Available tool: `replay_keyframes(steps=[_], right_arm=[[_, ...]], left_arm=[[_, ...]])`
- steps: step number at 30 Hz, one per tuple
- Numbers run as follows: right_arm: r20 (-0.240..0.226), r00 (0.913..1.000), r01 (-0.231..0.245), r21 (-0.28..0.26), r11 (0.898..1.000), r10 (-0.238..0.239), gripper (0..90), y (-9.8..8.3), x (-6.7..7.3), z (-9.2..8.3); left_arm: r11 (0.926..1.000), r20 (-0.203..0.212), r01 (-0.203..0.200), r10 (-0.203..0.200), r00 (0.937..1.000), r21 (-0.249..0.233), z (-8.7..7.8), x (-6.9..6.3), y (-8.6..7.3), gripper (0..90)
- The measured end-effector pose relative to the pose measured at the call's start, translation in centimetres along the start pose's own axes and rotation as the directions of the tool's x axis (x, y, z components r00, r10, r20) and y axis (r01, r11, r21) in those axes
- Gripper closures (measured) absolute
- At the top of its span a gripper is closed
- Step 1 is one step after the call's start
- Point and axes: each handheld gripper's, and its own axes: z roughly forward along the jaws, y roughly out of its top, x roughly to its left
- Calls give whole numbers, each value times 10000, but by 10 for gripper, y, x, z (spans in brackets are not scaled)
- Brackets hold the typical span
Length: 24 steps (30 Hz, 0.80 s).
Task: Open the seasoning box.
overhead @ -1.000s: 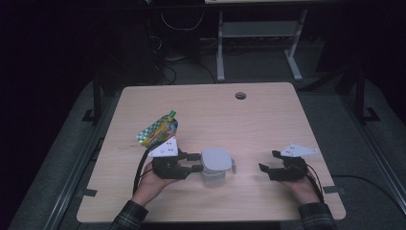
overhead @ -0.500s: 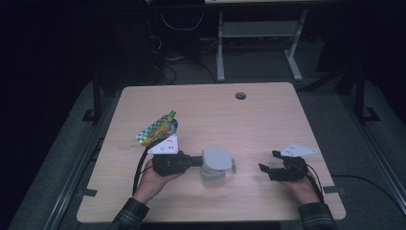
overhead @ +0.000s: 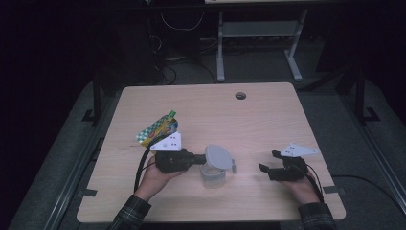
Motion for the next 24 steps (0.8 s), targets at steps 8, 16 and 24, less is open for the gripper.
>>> replay_keyframes(steps=[8,16,24], right_arm=[[-8,10000,-19,10,10000,19,224,0,0,0],[-12,10000,-58,-19,10000,58,224,0,0,0],[-36,10000,-76,-5,10000,76,224,0,0,1]], left_arm=[[9999,257,55,-52,9997,-103,8,1,9,900],[10000,408,-25,29,9992,-80,16,3,16,900],[9999,553,-58,66,9985,-139,25,5,25,900]])
